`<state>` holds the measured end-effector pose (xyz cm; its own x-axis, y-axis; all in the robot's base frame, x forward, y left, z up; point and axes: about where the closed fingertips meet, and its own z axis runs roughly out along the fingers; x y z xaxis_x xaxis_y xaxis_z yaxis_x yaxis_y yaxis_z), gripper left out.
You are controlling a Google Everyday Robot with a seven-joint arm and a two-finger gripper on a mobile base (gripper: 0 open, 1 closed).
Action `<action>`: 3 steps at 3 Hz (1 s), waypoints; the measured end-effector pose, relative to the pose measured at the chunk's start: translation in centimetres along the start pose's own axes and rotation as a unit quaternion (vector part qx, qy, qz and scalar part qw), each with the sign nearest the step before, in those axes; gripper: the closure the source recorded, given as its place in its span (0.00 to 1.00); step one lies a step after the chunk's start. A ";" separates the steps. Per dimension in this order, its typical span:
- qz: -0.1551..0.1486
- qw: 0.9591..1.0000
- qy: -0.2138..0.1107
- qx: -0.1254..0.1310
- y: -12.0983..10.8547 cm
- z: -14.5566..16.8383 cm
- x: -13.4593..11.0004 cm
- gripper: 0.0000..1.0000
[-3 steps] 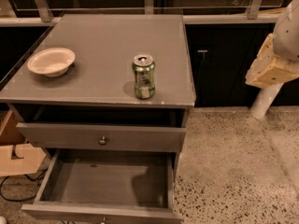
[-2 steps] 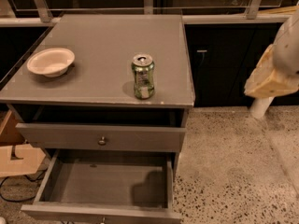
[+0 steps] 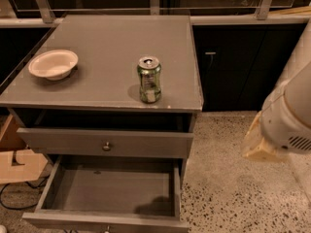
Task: Close middle drawer
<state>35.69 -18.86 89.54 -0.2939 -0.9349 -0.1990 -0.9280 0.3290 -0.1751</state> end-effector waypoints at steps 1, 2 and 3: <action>0.001 1.000 0.007 -0.013 0.8 1.0 0.5 1.00; 0.003 1.000 0.010 -0.018 1.8 1.8 0.8 1.00; 0.013 1.000 0.014 -0.018 4.0 3.7 0.9 1.00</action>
Offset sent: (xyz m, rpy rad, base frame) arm -0.0287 0.0014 -0.0374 -0.0078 0.0627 -0.0101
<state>32.58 -17.93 85.07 -0.3244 -0.9295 -0.1758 -0.9272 0.3492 -0.1355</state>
